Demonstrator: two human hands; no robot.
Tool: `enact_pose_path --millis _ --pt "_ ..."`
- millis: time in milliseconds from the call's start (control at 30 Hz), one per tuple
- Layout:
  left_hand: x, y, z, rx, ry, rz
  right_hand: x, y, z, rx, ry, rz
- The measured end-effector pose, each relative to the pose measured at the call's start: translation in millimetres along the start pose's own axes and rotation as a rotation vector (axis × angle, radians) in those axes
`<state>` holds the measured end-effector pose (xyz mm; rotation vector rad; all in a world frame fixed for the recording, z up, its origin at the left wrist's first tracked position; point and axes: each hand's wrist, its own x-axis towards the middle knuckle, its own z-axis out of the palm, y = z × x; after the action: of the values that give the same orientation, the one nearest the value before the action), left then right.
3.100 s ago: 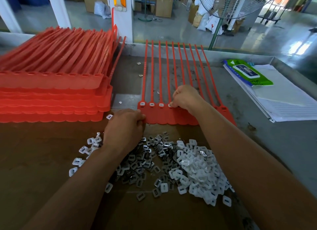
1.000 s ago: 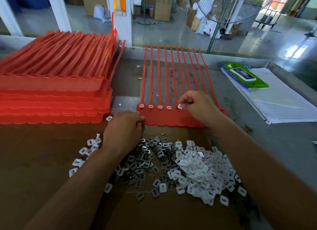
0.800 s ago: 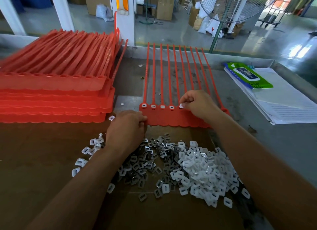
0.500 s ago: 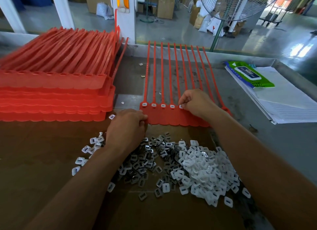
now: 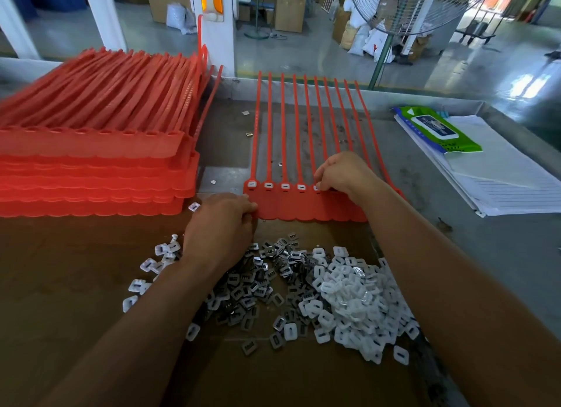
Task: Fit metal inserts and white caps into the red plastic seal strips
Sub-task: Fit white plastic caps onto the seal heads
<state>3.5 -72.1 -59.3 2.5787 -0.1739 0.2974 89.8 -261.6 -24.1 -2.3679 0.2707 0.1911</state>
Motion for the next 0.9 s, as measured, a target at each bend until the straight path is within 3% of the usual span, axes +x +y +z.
enact_pose_path --millis 500,633,800,900 --pt "-0.1 -0.3 0.0 -0.02 0.014 -0.011 -4.0 2.4 2.1 -0.024 0.012 -0.051" --pt "0.1 0.5 0.3 -0.025 0.02 -0.007 -8.1 6.0 0.4 -0.075 0.015 -0.114" --pt "0.4 0.9 -0.1 -0.027 0.027 0.008 -25.9 13.8 -11.6 0.098 -0.042 -0.2" --pt "0.2 1.0 0.1 -0.025 0.032 0.003 -42.2 13.9 -14.2 -0.073 -0.025 -0.323"
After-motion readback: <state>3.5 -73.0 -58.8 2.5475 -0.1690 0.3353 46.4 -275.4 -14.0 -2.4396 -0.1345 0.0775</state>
